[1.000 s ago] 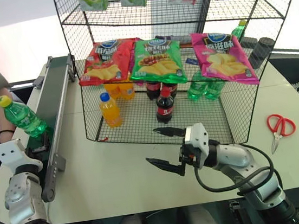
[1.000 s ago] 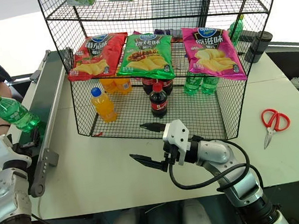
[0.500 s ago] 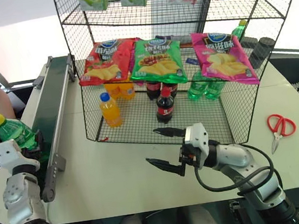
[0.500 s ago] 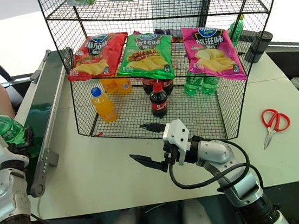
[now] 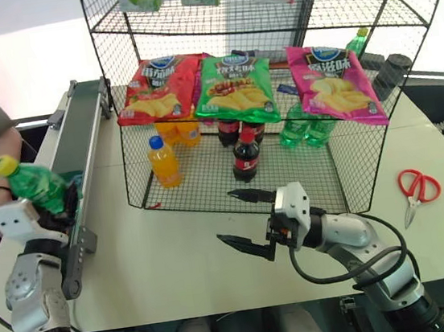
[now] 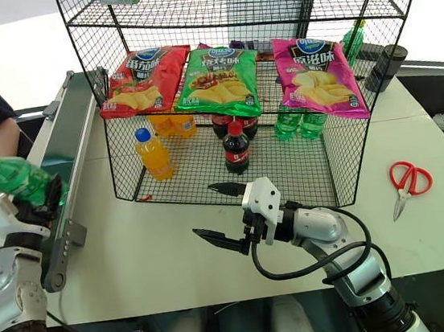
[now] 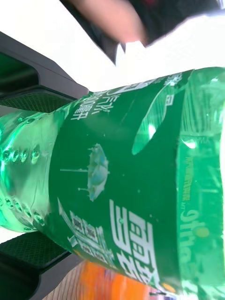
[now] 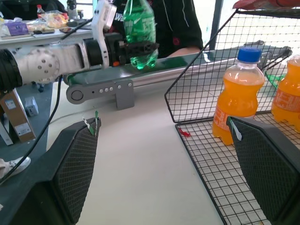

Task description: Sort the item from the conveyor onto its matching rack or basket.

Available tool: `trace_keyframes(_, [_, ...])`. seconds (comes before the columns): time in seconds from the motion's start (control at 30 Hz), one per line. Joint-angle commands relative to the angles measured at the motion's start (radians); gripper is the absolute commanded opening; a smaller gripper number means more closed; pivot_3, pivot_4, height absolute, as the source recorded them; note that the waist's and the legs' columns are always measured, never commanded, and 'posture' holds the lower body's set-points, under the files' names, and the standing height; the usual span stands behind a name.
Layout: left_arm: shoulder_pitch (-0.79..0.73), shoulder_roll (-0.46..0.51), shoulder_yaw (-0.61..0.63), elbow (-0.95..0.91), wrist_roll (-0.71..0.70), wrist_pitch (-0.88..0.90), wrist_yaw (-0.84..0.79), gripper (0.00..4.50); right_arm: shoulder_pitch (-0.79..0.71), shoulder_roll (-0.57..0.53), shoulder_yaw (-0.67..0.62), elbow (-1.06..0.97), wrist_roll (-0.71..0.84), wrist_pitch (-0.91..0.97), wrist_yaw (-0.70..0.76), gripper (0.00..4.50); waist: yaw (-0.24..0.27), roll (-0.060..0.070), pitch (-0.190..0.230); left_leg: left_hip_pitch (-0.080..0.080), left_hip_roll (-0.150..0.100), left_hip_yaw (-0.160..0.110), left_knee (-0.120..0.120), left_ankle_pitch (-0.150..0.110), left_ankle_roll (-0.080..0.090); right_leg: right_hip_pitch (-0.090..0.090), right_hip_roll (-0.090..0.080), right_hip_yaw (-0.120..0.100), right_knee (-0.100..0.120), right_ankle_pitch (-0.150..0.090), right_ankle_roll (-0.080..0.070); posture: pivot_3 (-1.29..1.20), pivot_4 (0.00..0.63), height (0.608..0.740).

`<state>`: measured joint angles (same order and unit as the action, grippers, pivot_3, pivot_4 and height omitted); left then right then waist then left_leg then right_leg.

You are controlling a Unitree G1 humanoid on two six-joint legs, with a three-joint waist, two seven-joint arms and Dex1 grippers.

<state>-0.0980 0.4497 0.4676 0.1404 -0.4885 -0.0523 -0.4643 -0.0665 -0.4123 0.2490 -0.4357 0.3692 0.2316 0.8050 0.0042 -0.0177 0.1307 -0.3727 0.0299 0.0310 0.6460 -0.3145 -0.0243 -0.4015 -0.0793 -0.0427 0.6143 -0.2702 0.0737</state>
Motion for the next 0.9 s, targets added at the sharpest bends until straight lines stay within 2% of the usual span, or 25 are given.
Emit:
trace_keyframes(0.03, [-0.003, 0.034, -0.042, -0.176, -0.069, 0.037, -0.104, 2.79, -0.011, -0.004, -0.021, -0.029, 0.025, -0.006, 0.008, 4.5, -0.002, 0.0, 0.0, 0.0, 0.0, 0.0, 0.0, 0.0, 0.0, 0.0, 0.0, 0.0, 0.0, 0.0, 0.0, 0.0, 0.15, 0.74])
trace_keyframes(0.17, [0.05, 0.045, -0.146, -0.332, -0.137, 0.149, -0.22, 2.79, -0.018, -0.008, -0.045, -0.018, 0.019, -0.017, 0.0, 4.5, -0.016, 0.001, 0.001, 0.0, -0.001, 0.0, 0.0, 0.0, 0.0, 0.001, -0.001, 0.0, 0.0, 0.0, -0.001, 0.0, 0.15, 0.74])
trace_keyframes(0.33, [0.07, 0.075, -0.314, -0.389, -0.09, 0.196, -0.36, 2.79, -0.043, -0.001, -0.08, -0.027, 0.047, 0.014, -0.015, 4.5, -0.02, 0.003, 0.002, 0.001, -0.001, 0.0, 0.0, 0.0, 0.0, 0.001, 0.0, 0.0, 0.0, -0.001, -0.002, 0.0, 0.15, 0.74])
trace_keyframes(0.6, [-0.098, -0.013, -0.569, -0.186, 0.073, 0.087, -0.534, 2.79, -0.062, 0.015, -0.037, -0.054, 0.055, 0.078, -0.03, 4.5, -0.012, 0.004, 0.003, 0.001, -0.003, -0.001, 0.003, 0.0, 0.001, 0.003, 0.0, -0.001, 0.0, 0.0, 0.0, 0.0, 0.15, 0.74])
trace_keyframes(0.9, [-0.233, -0.114, -0.672, -0.023, 0.154, -0.057, -0.654, 2.79, -0.056, 0.02, -0.045, -0.059, 0.057, 0.107, -0.064, 4.5, -0.013, 0.004, 0.002, 0.001, -0.002, -0.001, 0.004, 0.0, 0.002, 0.004, 0.01, -0.001, 0.001, 0.001, 0.002, 0.0, 0.15, 0.74])
